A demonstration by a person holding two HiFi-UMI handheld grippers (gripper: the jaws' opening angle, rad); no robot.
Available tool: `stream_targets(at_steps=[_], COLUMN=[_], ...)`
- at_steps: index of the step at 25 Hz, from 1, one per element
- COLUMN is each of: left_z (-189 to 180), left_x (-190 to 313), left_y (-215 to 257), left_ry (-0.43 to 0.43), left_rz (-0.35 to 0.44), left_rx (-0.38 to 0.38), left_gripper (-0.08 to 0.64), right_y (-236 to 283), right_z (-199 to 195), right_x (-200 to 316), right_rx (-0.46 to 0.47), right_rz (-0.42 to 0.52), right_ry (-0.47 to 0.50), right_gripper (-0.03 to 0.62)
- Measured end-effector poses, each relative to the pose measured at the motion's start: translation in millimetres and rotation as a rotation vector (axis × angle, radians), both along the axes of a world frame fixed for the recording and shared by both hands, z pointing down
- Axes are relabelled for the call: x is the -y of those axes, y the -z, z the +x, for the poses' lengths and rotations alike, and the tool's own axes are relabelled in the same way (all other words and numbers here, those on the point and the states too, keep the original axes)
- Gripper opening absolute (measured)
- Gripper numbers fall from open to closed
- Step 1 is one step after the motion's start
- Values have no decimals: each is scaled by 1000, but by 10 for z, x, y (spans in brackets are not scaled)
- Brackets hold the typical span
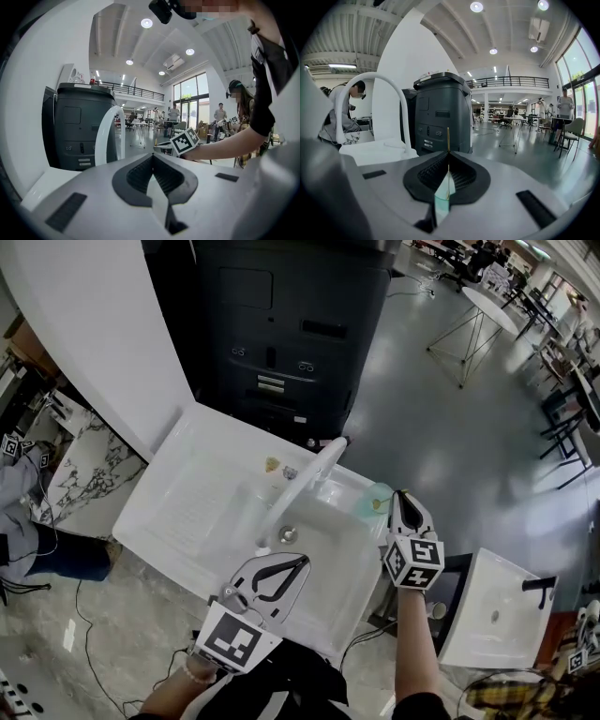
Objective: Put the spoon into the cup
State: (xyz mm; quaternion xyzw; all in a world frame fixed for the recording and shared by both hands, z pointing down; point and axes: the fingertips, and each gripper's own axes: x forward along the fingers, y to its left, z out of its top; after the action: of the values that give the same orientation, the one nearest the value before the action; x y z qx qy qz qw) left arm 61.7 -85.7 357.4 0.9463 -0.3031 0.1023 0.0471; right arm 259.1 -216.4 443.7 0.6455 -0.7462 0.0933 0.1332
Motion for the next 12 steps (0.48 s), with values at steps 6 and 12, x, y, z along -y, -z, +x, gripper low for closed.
stream_targets(at_steps=[6,12], left_z=[-54,-70], left_x=[33,35], left_y=[9,-33], left_ry=[23,24], left_rz=[-6,-7], left_rx=[-1,15], left_gripper=[-3,-3], right_y=[-163,-300], right_z=[27,37], right_x=[102,119], right_rx=[46,86], right_rz=[-52,-88], right_ry=[-3,-10], right_gripper=[8,8])
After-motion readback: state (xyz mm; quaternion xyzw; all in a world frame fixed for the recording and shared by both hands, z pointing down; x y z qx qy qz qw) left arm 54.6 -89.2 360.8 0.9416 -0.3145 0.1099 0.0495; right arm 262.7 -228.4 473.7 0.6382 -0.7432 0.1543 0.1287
